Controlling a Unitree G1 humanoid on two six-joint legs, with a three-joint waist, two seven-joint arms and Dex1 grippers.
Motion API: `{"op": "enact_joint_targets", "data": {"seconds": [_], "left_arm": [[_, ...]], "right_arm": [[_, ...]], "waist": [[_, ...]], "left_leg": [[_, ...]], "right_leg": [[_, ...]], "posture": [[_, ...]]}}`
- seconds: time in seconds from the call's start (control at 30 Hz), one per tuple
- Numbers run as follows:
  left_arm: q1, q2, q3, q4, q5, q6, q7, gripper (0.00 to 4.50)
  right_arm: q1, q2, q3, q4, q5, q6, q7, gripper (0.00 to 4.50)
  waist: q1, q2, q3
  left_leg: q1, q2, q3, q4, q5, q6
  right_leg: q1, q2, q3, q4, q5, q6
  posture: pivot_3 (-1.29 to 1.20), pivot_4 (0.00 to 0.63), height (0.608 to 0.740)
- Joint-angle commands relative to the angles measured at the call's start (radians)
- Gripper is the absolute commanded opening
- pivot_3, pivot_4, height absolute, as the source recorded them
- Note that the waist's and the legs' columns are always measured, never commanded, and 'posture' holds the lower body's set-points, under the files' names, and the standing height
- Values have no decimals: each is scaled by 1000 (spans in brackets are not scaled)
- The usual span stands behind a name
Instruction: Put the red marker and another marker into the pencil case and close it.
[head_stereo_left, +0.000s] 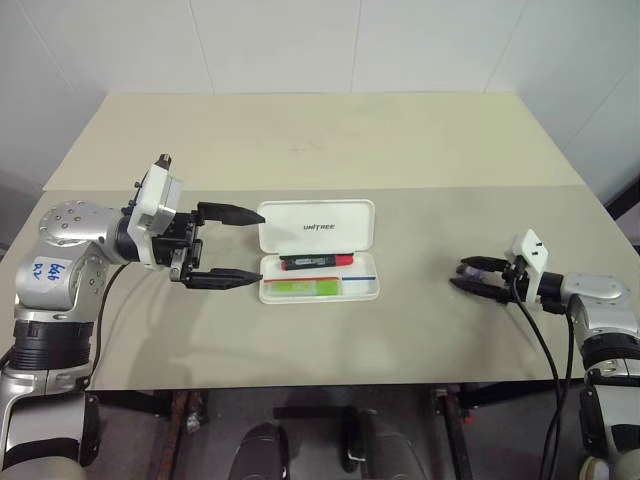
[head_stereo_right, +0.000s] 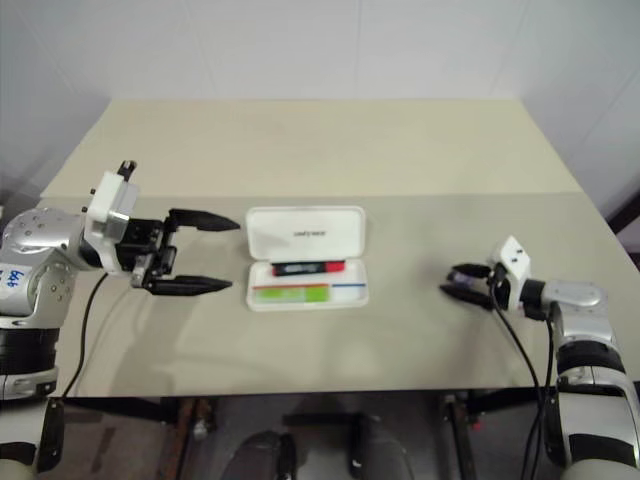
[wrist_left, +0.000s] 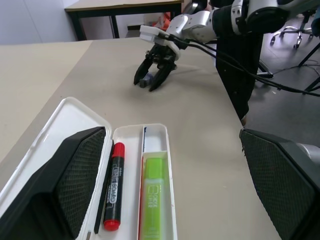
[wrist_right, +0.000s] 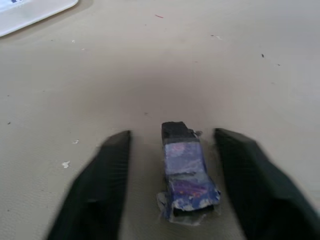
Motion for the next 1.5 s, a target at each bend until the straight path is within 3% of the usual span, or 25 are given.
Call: {"op": "enact_joint_targets", "data": {"seconds": [0.03, 0.13, 0.17, 0.43, 0.57, 0.7, 1.0, 1.5], "left_arm": [[6, 15, 33, -37, -26, -1, 13, 4500], [9, 7, 30, -34, -23, -7, 16, 4500], [12, 4, 29, -32, -21, -12, 16, 4500], [34, -1, 10, 18, 6, -56, -6, 4500], [55, -14, 1, 49, 22, -98, -5, 4500], [68, -29, -9, 55, 30, -120, 5, 4500], [91, -55, -16, 17, 22, -123, 37, 4500], [150, -54, 5, -37, 7, -120, 77, 4500]], "right_arm": [[12, -10, -4, 17, -14, 0, 18, 1458], [14, 5, 1, -24, -12, -10, 26, 467], [15, 11, 4, -43, -12, -13, 25, 410], [1, 95, 25, -402, 61, 89, 62, 410], [0, 167, 91, -633, 101, 203, 63, 410], [-10, 236, 162, -723, 105, 276, 53, 410], [-64, 326, 296, -638, 37, 273, 80, 410], [-110, 355, 327, -499, -15, 233, 108, 410]], "waist": [[1, 0, 0], [0, 0, 0], [-1, 0, 0], [-29, 0, 0], [-31, 0, 0], [-23, 0, 0], [-24, 0, 0], [-26, 0, 0]], "left_leg": [[0, 0, 0, 0, 0, 0], [1, 0, 1, 0, 1, 1], [1, 0, 2, 0, 1, 1], [7, 1, 9, -5, 0, -1], [13, 1, 12, -12, 1, -4], [12, 2, 11, -15, 4, -12], [11, 2, 14, -15, -1, -3], [12, 3, 17, -15, -2, -4]], "right_leg": [[0, 0, 1, 0, 0, 0], [0, 0, 5, 0, 0, 0], [0, 0, 6, 0, 0, 1], [0, 1, 13, 3, 0, 0], [-1, 0, 16, 4, 0, 0], [-2, 1, 15, 4, -2, -3], [-3, 1, 14, 1, -1, -2], [-4, 0, 15, 1, -2, -2]], "posture": [[0, 150, 740], [0, 150, 740], [0, 150, 740], [0, 150, 740], [0, 150, 740], [0, 150, 740], [0, 150, 740], [0, 150, 740]]}}
